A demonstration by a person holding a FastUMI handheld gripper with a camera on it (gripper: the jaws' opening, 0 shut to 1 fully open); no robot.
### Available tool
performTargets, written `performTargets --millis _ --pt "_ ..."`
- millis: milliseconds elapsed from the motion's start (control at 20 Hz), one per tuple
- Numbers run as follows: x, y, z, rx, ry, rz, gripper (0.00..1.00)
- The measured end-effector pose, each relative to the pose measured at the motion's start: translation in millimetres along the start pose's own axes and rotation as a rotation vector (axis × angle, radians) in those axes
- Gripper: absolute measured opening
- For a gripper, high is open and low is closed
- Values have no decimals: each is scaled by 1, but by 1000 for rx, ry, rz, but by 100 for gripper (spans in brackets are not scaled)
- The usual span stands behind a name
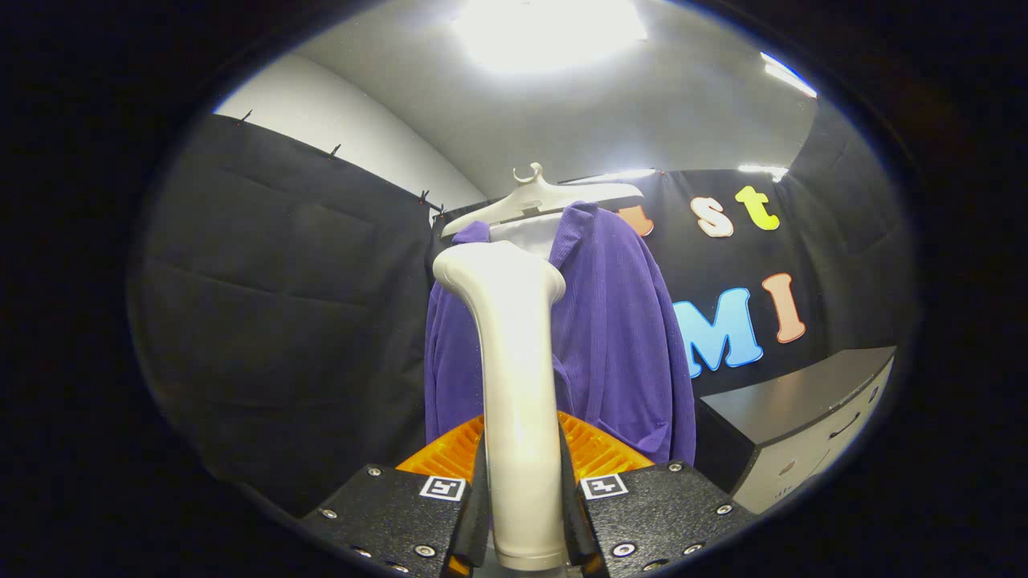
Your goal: Iron the clothes twice with a garment steamer, once on the left side and once on the right side.
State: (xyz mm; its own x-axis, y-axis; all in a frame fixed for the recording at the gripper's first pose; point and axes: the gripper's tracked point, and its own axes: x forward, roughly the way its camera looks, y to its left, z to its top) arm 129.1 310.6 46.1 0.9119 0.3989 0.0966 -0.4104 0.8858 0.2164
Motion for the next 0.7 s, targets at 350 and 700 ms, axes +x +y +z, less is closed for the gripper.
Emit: performTargets --millis 350,700 --pt "66 16 53 -3 -65 22 37" --pt "118 23 28 -35 7 3 37"
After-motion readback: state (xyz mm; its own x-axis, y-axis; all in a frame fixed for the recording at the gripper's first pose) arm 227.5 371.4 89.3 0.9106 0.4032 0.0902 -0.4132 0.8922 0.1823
